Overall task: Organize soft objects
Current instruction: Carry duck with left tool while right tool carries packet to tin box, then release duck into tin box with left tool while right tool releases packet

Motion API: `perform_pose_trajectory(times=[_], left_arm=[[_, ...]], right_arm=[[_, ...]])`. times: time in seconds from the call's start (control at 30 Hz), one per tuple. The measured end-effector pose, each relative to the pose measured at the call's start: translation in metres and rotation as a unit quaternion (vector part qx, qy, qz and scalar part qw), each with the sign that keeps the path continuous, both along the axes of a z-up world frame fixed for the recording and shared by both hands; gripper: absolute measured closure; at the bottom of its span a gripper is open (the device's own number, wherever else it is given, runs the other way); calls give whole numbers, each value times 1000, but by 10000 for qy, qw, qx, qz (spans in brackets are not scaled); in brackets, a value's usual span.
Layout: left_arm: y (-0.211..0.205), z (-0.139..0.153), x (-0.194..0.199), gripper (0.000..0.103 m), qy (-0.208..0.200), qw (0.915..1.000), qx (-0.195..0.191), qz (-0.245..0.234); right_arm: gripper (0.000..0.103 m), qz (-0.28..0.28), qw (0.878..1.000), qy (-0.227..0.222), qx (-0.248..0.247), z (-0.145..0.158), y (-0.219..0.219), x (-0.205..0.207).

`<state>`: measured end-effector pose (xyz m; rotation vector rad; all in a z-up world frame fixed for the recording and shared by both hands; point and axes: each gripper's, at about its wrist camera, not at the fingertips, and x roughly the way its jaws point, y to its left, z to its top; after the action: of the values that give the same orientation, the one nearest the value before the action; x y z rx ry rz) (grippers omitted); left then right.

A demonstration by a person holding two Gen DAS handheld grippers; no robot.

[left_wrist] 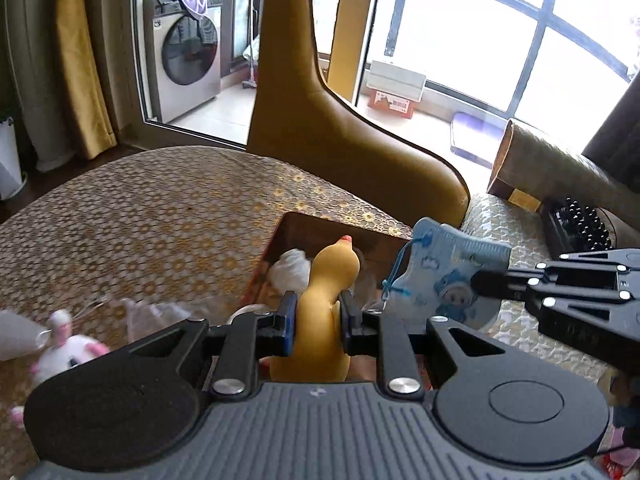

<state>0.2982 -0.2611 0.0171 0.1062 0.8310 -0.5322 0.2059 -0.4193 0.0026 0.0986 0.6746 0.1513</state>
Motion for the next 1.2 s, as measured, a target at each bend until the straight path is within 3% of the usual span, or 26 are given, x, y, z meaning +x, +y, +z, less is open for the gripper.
perform_pose_trajectory(times=[0.6, 0.93, 1.2], left_arm=[[-44, -61, 62, 82, 270, 9990, 232, 277], [-53, -87, 69, 82, 493, 9976, 452, 167], [-60, -97, 66, 74, 524, 9967, 596, 154]], right_arm=[[102, 262, 9978, 486, 362, -44, -8, 49], [101, 332, 9967, 738, 66, -67, -5, 53], [82, 515, 9954, 733, -329, -67, 2, 48]])
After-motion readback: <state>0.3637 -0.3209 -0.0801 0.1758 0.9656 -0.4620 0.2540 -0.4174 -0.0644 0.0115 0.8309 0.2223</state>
